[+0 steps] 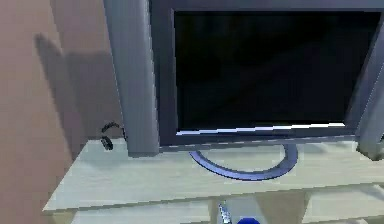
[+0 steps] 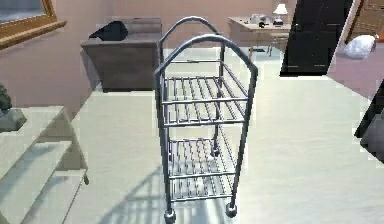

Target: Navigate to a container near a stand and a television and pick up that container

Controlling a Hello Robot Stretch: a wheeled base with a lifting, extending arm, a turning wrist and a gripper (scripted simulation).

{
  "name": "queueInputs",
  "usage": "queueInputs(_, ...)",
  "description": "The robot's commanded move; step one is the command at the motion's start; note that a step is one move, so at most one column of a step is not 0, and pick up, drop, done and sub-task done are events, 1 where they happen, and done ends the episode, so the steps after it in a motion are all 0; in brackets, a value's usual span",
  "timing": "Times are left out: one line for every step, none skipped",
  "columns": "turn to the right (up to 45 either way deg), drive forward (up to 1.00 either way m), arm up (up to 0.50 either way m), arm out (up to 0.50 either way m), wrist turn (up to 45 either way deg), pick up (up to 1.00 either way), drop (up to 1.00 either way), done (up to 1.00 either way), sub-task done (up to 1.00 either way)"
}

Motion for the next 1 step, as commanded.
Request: queueInputs(0.0, 0.4, 0.0, 0.0, 0.0, 0.0, 0.0, 0.0, 0.0)
